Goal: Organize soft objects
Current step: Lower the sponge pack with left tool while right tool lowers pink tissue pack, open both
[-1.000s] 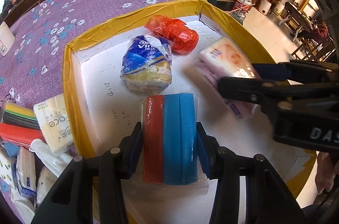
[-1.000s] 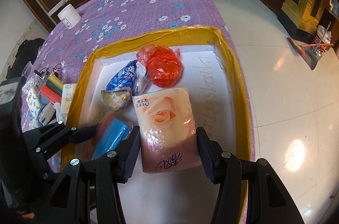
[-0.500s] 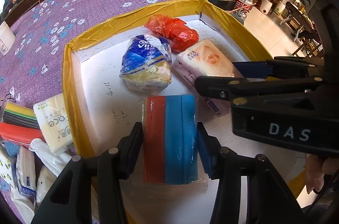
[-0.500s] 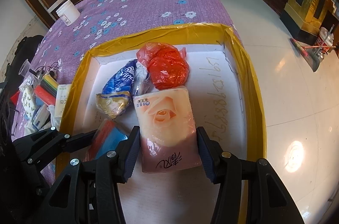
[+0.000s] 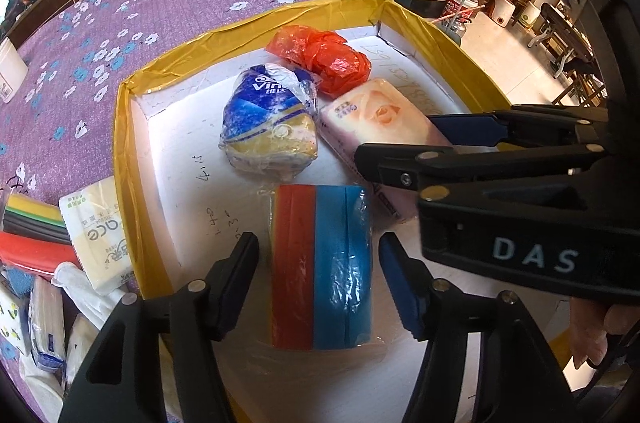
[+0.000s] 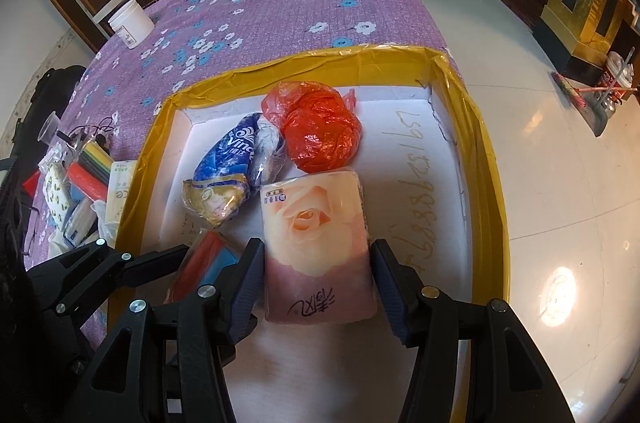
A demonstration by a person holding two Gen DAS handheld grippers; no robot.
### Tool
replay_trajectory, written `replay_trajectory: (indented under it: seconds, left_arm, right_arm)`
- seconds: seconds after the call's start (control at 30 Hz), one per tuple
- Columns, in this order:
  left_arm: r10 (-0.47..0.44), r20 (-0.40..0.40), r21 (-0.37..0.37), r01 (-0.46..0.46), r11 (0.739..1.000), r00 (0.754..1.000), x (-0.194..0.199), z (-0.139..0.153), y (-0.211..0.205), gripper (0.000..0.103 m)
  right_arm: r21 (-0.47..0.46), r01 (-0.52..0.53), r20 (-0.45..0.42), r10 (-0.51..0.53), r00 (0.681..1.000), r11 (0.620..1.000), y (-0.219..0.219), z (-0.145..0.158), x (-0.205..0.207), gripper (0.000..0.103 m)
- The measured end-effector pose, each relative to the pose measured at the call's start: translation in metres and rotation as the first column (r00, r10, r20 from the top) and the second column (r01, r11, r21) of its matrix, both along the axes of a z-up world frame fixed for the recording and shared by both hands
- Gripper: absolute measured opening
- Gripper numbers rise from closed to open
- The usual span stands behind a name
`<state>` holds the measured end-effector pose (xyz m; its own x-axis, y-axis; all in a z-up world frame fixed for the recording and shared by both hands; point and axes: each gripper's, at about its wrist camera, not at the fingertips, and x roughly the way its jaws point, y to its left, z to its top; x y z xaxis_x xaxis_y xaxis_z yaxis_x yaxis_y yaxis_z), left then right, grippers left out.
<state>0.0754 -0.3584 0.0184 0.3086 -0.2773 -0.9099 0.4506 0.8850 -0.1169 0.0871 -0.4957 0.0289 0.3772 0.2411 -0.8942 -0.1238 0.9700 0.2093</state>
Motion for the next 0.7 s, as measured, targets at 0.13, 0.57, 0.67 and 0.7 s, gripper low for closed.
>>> replay_trajectory:
  seconds: [0.13, 0.57, 0.67, 0.7]
  left_arm:
    - [0.013, -0.01, -0.012, -0.013, 1.0, 1.0, 0.0, 0.0, 0.003, 0.065]
    - [0.021, 0.012, -0.042, -0.021, 0.999, 1.0, -0.01, 0.017, 0.011, 0.075]
    - [0.015, 0.018, -0.052, -0.014, 0.999, 1.0, -0.014, 0.022, 0.011, 0.082]
    - [0.015, 0.025, -0.052, -0.014, 0.999, 1.0, -0.016, 0.024, 0.011, 0.084]
  right_arm:
    - [0.006, 0.003, 0.018, -0.003, 1.0, 1.0, -0.001, 0.007, -0.004, 0.063]
    - [0.059, 0.068, 0.056, -0.072, 0.996, 0.996, -0.015, 0.036, -0.029, 0.072]
    - [0.076, 0.09, 0.07, -0.095, 0.993, 0.993, -0.019, 0.045, -0.038, 0.075]
    - [0.08, 0.094, 0.074, -0.1, 0.992, 0.992, -0.019, 0.047, -0.041, 0.076]
